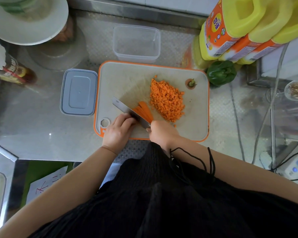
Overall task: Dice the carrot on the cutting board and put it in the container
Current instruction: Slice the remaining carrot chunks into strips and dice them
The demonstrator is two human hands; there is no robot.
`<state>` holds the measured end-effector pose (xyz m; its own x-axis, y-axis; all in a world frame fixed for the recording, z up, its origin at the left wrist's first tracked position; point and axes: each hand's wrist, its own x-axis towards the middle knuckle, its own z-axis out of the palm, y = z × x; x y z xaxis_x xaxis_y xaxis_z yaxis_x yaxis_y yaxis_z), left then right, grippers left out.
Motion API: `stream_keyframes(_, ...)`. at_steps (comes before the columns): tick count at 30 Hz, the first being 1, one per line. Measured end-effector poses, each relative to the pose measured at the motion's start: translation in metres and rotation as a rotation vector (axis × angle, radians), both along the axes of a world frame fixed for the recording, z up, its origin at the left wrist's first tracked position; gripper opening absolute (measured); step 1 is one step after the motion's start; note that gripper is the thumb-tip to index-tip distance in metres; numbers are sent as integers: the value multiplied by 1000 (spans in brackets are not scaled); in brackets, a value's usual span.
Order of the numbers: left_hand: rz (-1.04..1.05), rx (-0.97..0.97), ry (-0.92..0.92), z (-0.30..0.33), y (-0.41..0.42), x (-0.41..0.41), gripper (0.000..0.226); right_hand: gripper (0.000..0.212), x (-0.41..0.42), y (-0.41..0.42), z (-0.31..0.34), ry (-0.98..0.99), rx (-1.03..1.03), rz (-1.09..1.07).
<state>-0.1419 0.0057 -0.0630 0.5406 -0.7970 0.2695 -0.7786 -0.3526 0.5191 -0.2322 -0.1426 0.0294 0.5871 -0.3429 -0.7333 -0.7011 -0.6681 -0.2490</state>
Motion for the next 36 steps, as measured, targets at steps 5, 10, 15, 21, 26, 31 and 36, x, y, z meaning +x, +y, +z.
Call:
stream_keyframes(5, -26, 31, 11, -4, 2, 3, 20, 30, 2, -7, 7, -18, 40, -10)
stream_keyframes(10, -99, 82, 12, 1, 0, 9, 24, 23, -1, -6, 11, -57, -13, -30)
stream_keyframes(15, -25, 26, -4, 17, -2, 6, 15, 26, -10, -5, 14, -88, -28, -20)
stream_keyframes(21, 30, -98, -98, 73, -15, 17, 14, 28, -14, 6, 10, -193, -95, -4)
stream_keyframes(26, -375, 480, 121, 106, -47, 38, 41, 29, -16, 11, 10, -225, -119, 27)
stream_keyframes(31, -456, 798, 112, 118, -69, 40, 38, 30, -18, 9, 11, -257, -179, 84)
stream_keyframes(36, -448, 966, 74, 123, -87, 42, 61, 30, -24, 7, 10, -296, -260, 112)
